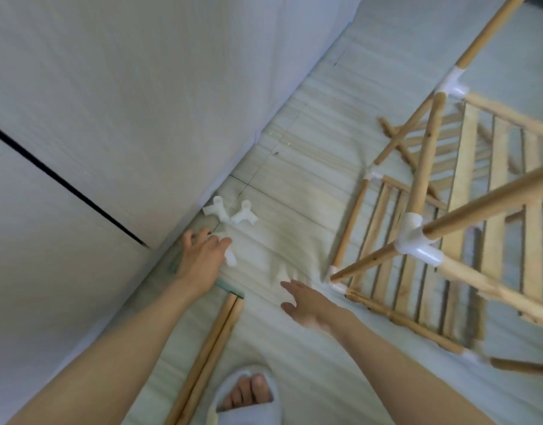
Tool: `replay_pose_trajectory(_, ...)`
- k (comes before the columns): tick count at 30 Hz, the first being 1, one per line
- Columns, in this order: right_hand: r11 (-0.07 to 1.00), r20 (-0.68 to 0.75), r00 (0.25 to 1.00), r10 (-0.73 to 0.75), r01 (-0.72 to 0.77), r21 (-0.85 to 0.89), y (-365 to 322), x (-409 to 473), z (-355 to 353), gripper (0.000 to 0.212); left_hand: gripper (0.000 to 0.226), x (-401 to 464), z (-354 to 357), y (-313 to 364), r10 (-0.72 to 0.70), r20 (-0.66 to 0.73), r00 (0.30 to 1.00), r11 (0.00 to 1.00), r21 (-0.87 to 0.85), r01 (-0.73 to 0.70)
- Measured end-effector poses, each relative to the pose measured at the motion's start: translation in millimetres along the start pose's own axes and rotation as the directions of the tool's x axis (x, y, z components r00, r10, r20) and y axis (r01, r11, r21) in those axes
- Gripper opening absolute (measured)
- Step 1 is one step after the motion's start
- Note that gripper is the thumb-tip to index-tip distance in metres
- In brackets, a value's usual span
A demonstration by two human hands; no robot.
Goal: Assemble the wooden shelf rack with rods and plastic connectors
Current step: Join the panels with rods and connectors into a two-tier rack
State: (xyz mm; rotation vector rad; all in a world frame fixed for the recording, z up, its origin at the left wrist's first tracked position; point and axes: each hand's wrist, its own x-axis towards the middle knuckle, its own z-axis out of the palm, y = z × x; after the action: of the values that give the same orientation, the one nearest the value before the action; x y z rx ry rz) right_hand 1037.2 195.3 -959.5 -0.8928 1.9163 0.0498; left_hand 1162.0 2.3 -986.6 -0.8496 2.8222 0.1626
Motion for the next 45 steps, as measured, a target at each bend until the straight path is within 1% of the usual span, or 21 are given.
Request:
replay_pose_trajectory(3, 0.998, -0.053, 0.998, 0.031, -0.027, 0.065, -7.1, -28.8, -13.1, 0.053, 0.041, -20.3, -22.3, 9.6, -0.041, -0.044, 0.998, 0.982, -0.187, 0.032)
replay_pose_trajectory(5, 0.995, -0.109, 0.993, 0.039, -0.029, 0.091, -16.3, -53.6, -25.0, 0.048, 0.042, -34.2, -44.4, 18.4, -0.032, -0.067, 0.997, 0.935, -0.355, 0.006)
replay_pose_trajectory(8, 0.992, -0.175, 0.985, 0.001, 0.021, 0.125, -32.3, -102.6, -47.3, 0.042, 0.042, -54.2, -92.5, 38.2, -0.002, -0.107, 0.994, 0.78, -0.622, -0.065)
replay_pose_trajectory(10, 0.991, -0.246, 0.968, -0.051, 0.079, 0.104, -41.7, -140.4, -64.3, 0.04, 0.042, -66.3, -130.1, 53.5, 0.032, -0.156, 0.987, 0.705, -0.696, -0.133)
replay_pose_trajectory(12, 0.98, -0.322, 0.942, -0.097, 0.147, 0.136, -48.3, -180.9, -81.1, 0.035, 0.041, -77.2, -171.9, 70.6, 0.051, -0.258, 0.965, 0.678, -0.701, -0.223)
replay_pose_trajectory(14, 0.959, -0.385, 0.914, -0.126, 0.212, 0.188, -52.1, -220.9, -98.7, 0.031, 0.04, -88.1, -217.8, 89.4, 0.067, -0.368, 0.927, 0.647, -0.692, -0.321)
replay_pose_trajectory(16, 0.919, -0.478, 0.865, -0.154, 0.304, 0.252, -54.1, -260.4, -116.3, 0.028, 0.037, -99.1, -263.2, 109.0, 0.087, -0.453, 0.887, 0.606, -0.683, -0.408)
replay_pose_trajectory(17, 0.877, -0.545, 0.822, -0.165, 0.375, 0.3, -54.1, -279.3, -123.7, 0.024, 0.035, -104.4, -283.7, 118.1, 0.097, -0.482, 0.871, 0.584, -0.681, -0.442)
replay_pose_trajectory(19, 0.771, -0.694, 0.704, -0.151, 0.523, 0.363, -53.8, -314.6, -136.1, 0.016, 0.034, -114.7, -318.0, 134.9, 0.116, -0.532, 0.839, 0.559, -0.663, -0.498)
replay_pose_trajectory(22, 0.587, -0.858, 0.507, -0.084, 0.721, 0.369, -51.1, -354.5, -152.1, 0.01, 0.032, -129.3, -358.0, 157.0, 0.115, -0.612, 0.783, 0.54, -0.623, -0.566)
replay_pose_trajectory(24, 0.463, -0.897, 0.438, -0.058, 0.808, 0.365, -50.8, -373.7, -159.4, 0.009, 0.034, -136.9, -378.9, 171.2, 0.098, -0.655, 0.749, 0.502, -0.618, -0.606)
replay_pose_trajectory(26, 0.393, -0.916, 0.397, -0.061, 0.853, 0.344, -50.6, -385.9, -163.8, 0.007, 0.037, -140.7, -391.8, 186.7, 0.09, -0.668, 0.739, 0.465, -0.628, -0.624)
replay_pose_trajectory(27, 0.387, -0.922, 0.381, -0.066, 0.862, 0.328, -50.1, -389.9, -164.9, 0.006, 0.037, -141.4, -394.3, 194.1, 0.08, -0.666, 0.742, 0.449, -0.64, -0.624)
replay_pose_trajectory(30, 0.441, -0.941, 0.334, -0.052, 0.853, 0.279, -45.5, -395.4, -168.7, 0.011, 0.033, -142.3, -395.0, 212.9, 0.046, -0.666, 0.745, 0.426, -0.661, -0.617)
replay_pose_trajectory(32, 0.444, -0.949, 0.314, -0.03, 0.855, 0.269, -41.2, -397.6, -173.1, 0.012, 0.031, -141.4, -397.2, 219.3, 0.057, -0.649, 0.759, 0.395, -0.683, -0.614)
replay_pose_trajectory(35, 0.39, -0.953, 0.301, -0.022, 0.88, 0.27, -35.0, -401.4, -182.3, 0.017, 0.032, -140.4, -405.4, 221.8, 0.082, -0.588, 0.804, 0.258, -0.767, -0.588)
replay_pose_trajectory(37, 0.386, -0.952, 0.302, -0.049, 0.885, 0.26, -32.2, -403.6, -187.3, 0.022, 0.032, -140.8, -409.6, 223.6, 0.072, -0.551, 0.831, 0.182, -0.812, -0.554)
replay_pose_trajectory(40, 0.392, -0.95, 0.304, -0.068, 0.884, 0.254, -32.5, -403.4, -193.0, 0.026, 0.024, -137.9, -414.0, 226.9, 0.012, -0.563, 0.826, 0.118, -0.82, -0.561)
replay_pose_trajectory(41, 0.369, -0.95, 0.308, -0.055, 0.89, 0.267, -33.6, -401.7, -194.4, 0.027, 0.022, -136.8, -415.2, 227.4, -0.012, -0.566, 0.824, 0.087, -0.822, -0.563)
replay_pose_trajectory(43, 0.279, -0.948, 0.319, -0.004, 0.91, 0.305, -35.3, -396.4, -196.3, 0.024, 0.021, -134.2, -415.7, 227.6, -0.045, -0.563, 0.825, 0.027, -0.826, -0.562)
replay_pose_trajectory(45, 0.183, -0.943, 0.329, 0.04, 0.926, 0.331, -36.6, -392.1, -198.1, 0.016, 0.022, -132.3, -414.2, 228.5, -0.061, -0.579, 0.813, 0.021, -0.815, -0.579)
